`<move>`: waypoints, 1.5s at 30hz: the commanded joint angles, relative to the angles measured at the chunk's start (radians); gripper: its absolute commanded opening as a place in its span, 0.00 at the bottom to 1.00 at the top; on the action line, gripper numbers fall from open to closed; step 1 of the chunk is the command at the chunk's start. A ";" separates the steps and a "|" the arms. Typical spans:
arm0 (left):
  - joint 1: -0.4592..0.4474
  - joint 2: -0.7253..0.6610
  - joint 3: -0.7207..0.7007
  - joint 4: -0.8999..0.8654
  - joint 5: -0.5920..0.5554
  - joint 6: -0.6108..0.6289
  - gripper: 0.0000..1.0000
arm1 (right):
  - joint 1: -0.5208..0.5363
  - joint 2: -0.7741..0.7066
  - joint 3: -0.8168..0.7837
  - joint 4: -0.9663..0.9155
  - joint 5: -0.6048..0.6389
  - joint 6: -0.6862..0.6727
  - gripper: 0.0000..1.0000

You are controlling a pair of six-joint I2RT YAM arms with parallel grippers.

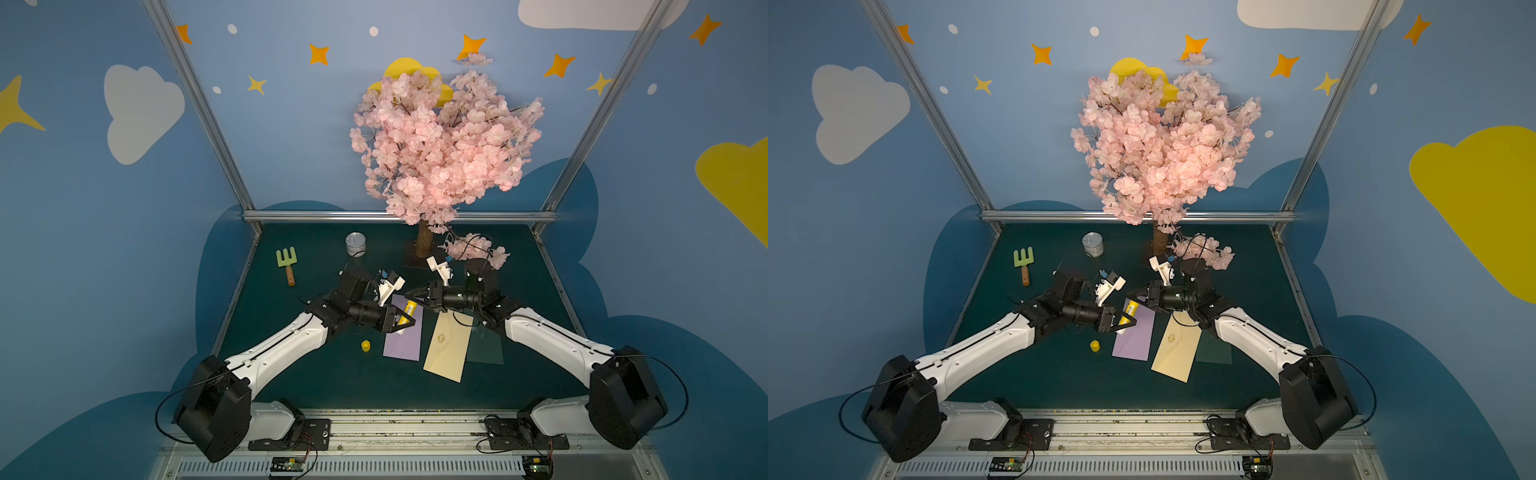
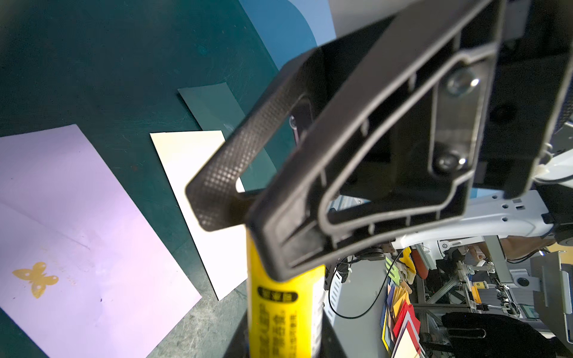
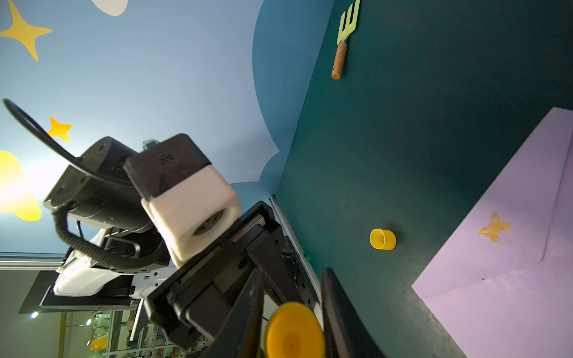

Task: Seal the envelope with a glue stick
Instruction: Screw the glue stick.

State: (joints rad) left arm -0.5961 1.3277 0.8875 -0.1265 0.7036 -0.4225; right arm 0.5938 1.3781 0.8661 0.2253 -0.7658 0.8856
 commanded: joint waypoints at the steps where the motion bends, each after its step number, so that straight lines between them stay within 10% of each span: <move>1: -0.001 0.002 0.011 0.013 0.007 0.010 0.03 | 0.009 0.004 0.018 0.011 -0.011 -0.010 0.31; 10: 0.025 -0.034 0.017 0.087 0.166 -0.062 0.03 | 0.007 -0.067 -0.056 0.179 -0.188 -0.040 0.23; 18: 0.042 -0.107 0.006 0.133 0.312 -0.107 0.03 | 0.004 -0.099 -0.121 0.709 -0.371 0.185 0.14; 26: 0.050 -0.092 -0.071 0.699 0.507 -0.515 0.03 | 0.025 -0.026 -0.112 1.183 -0.465 0.425 0.16; 31: 0.053 -0.104 -0.036 0.512 0.487 -0.391 0.03 | 0.015 -0.035 -0.094 1.053 -0.436 0.381 0.32; 37: 0.051 -0.137 0.034 0.014 0.226 -0.040 0.03 | 0.005 -0.134 -0.033 0.288 -0.254 0.033 0.56; 45: 0.024 -0.121 0.041 -0.081 0.054 0.049 0.03 | 0.010 -0.079 0.047 -0.009 -0.056 0.002 0.46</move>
State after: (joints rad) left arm -0.5594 1.2022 0.9062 -0.1204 0.8452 -0.4511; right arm 0.5949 1.2789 0.8692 0.3859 -0.9211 0.9310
